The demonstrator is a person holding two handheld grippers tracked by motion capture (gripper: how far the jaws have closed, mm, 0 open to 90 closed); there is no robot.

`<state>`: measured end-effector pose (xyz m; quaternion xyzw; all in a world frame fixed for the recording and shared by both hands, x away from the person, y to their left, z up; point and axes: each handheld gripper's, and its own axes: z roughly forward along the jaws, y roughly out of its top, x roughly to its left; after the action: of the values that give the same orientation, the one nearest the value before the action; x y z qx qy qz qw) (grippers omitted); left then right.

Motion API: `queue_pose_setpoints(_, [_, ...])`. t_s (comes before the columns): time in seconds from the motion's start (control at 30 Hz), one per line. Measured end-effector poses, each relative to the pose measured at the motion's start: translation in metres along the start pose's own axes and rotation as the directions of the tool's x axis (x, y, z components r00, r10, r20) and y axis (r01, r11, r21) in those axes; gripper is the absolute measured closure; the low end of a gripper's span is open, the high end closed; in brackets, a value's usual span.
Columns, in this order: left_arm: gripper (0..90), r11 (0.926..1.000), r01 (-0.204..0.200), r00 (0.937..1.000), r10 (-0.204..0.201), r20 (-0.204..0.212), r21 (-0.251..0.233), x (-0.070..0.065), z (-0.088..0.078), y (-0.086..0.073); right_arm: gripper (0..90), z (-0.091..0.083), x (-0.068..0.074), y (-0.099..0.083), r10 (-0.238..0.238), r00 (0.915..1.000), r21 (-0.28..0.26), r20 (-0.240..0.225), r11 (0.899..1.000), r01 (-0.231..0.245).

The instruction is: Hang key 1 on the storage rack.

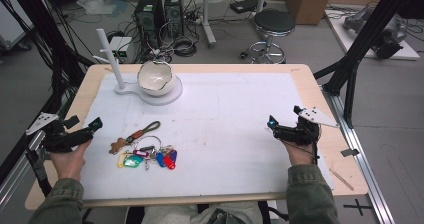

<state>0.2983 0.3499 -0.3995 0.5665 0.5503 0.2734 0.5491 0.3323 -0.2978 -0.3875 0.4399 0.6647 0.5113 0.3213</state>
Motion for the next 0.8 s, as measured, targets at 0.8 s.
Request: queue_pose_setpoints(0.8, [1.7,0.9986,-0.03,0.9995,0.029,0.016,0.044,-0.0086,0.0047,0.0,0.9,0.0037,0.0022,-0.0011,-0.013,0.9999,0.023,-0.01,1.0,0.014])
